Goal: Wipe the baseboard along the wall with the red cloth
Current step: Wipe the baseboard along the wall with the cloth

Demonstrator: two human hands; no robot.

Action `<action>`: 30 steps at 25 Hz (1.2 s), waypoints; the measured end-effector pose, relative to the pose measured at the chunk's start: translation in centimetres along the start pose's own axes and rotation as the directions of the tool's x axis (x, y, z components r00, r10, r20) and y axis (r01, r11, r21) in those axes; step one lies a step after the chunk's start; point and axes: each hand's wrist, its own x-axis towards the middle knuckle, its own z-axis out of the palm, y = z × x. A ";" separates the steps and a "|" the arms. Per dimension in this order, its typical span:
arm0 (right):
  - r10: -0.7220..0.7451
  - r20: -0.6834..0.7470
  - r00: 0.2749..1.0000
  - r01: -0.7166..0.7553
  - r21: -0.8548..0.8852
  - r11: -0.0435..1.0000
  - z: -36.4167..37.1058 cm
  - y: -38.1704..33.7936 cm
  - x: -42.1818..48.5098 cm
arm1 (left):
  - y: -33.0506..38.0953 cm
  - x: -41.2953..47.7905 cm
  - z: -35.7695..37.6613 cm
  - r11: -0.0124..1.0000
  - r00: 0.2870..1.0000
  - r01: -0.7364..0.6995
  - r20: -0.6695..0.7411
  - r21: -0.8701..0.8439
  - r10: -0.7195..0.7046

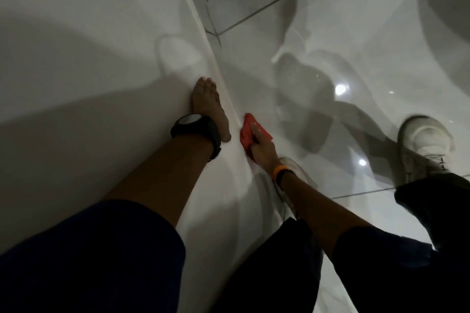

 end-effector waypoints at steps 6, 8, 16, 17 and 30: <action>-0.235 0.076 0.969 0.245 -0.166 0.955 2.1 -5.8 8.5 | 1.4 0.3 0.5 1.000 1.000 0.002 -0.011 0.002 -0.002; -0.209 0.076 0.975 0.217 -0.108 0.970 1.8 -5.8 7.3 | 1.7 0.1 0.4 1.000 1.000 -0.023 -0.007 0.011 0.023; 0.092 -0.114 0.989 -0.104 -0.109 0.989 -0.7 2.9 -0.7 | 1.0 0.2 0.4 0.998 0.999 -0.042 0.015 0.045 0.041; 0.034 -0.114 0.993 -0.051 -0.154 0.987 -0.1 1.7 0.5 | 0.7 0.6 0.2 0.999 0.999 -0.037 0.017 0.031 0.037; -0.254 0.035 0.967 0.250 -0.354 0.901 2.6 -8.3 8.4 | -2.1 1.2 -1.1 1.000 1.000 0.014 -0.002 -0.005 -0.014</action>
